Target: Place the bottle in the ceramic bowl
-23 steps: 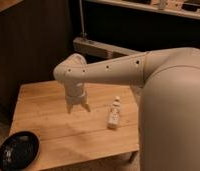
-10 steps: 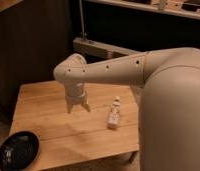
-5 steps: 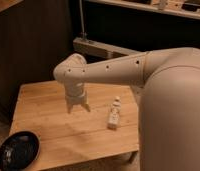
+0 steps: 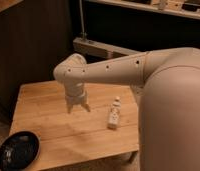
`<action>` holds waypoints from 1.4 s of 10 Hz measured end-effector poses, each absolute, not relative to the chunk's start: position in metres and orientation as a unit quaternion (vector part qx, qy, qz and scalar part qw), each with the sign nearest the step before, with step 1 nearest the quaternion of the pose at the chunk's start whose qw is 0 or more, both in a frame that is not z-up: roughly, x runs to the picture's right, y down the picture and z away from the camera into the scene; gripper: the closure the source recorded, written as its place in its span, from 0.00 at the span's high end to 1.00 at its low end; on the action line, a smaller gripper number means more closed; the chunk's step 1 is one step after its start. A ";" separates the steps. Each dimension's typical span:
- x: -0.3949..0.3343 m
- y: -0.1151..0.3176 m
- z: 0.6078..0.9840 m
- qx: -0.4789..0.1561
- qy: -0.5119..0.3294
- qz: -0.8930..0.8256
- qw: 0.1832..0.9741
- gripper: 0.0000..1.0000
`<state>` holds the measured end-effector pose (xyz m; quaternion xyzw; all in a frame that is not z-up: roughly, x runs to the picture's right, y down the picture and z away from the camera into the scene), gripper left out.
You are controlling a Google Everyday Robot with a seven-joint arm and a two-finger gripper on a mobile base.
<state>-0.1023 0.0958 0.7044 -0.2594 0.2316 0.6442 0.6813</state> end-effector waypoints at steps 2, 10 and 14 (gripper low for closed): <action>-0.102 0.096 0.704 -0.259 0.232 0.644 0.681 0.65; -0.061 0.042 0.723 -0.245 0.181 0.649 0.697 0.65; -0.013 0.002 0.781 -0.241 0.149 0.650 0.706 0.65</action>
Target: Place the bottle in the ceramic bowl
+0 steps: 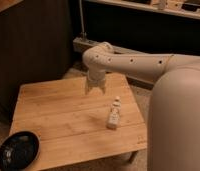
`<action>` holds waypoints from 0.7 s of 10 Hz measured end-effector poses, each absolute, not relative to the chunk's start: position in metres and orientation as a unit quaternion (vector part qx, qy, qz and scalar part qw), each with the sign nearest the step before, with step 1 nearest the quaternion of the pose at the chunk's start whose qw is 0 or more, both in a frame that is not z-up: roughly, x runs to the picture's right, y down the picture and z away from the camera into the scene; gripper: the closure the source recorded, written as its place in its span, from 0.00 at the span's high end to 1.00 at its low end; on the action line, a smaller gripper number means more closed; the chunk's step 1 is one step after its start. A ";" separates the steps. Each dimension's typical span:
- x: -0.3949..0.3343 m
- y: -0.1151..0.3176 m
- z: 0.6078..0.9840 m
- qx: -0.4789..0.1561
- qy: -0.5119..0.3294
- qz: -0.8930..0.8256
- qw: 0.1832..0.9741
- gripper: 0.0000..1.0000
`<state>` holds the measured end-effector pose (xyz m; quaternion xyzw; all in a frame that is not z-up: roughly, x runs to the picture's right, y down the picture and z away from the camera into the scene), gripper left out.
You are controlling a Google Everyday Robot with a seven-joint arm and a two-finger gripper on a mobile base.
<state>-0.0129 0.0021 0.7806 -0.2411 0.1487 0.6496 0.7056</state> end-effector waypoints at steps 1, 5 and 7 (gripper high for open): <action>0.006 -0.005 0.814 -0.236 0.147 0.645 0.712 0.65; 0.048 0.007 0.904 -0.229 0.166 0.641 0.713 0.65; 0.080 0.009 0.931 -0.222 0.181 0.649 0.705 0.65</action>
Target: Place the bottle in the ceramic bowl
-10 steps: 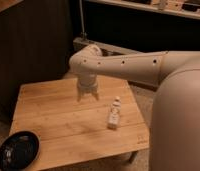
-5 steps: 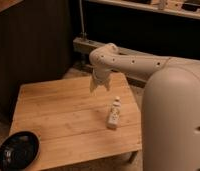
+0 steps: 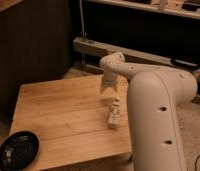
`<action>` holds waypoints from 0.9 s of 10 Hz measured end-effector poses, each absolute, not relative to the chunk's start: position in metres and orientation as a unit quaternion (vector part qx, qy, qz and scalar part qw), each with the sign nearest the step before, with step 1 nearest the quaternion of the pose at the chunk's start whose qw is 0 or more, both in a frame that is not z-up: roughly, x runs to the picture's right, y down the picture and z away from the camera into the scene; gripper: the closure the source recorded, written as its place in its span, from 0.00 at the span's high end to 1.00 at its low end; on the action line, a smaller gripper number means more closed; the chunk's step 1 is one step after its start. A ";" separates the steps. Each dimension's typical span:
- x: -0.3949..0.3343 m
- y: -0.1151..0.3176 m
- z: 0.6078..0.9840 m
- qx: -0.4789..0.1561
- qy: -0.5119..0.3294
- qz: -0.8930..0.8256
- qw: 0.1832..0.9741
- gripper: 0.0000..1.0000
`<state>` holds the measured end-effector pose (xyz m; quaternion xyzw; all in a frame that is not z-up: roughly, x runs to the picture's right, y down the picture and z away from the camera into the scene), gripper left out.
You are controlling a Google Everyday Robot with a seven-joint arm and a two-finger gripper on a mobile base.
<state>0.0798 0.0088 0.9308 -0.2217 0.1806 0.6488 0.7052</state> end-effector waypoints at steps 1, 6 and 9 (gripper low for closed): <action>0.084 0.010 0.932 -0.222 0.185 0.649 0.703 0.65; 0.080 0.009 0.933 -0.223 0.182 0.649 0.704 0.65; 0.081 0.009 0.933 -0.223 0.182 0.649 0.704 0.65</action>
